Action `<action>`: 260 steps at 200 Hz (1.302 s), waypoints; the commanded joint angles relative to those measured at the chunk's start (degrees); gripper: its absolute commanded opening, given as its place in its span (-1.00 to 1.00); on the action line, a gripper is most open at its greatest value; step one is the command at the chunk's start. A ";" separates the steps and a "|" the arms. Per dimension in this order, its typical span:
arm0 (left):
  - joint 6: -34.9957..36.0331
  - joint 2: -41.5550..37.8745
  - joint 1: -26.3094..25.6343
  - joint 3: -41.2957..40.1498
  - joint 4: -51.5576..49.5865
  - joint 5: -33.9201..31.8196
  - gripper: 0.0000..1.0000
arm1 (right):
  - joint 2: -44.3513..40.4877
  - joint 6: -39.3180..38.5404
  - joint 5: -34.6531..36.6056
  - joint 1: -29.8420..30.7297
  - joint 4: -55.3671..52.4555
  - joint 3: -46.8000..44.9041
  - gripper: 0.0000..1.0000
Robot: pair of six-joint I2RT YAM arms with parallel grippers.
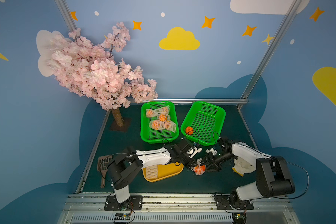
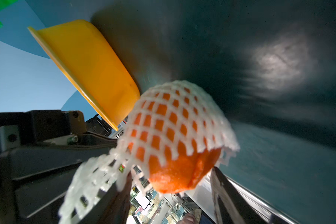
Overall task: Remove foam nets from oranges
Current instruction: Pick up the orange from the center of the board.
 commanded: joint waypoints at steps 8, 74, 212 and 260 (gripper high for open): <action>-0.26 -0.98 -0.35 -1.73 -1.88 -0.12 -0.90 | 1.08 0.95 1.05 0.86 3.47 -0.95 0.32; -0.47 -0.74 -0.35 -1.98 -2.86 0.42 -0.88 | -0.25 0.09 3.15 0.84 -0.03 2.45 0.32; -2.16 -1.57 -0.40 -2.89 -3.07 0.60 -0.70 | 6.26 0.79 1.36 5.51 4.40 3.09 0.22; -3.45 -3.37 0.20 -4.11 -3.36 -0.01 -0.51 | 3.46 1.89 0.52 4.06 2.63 3.27 -0.33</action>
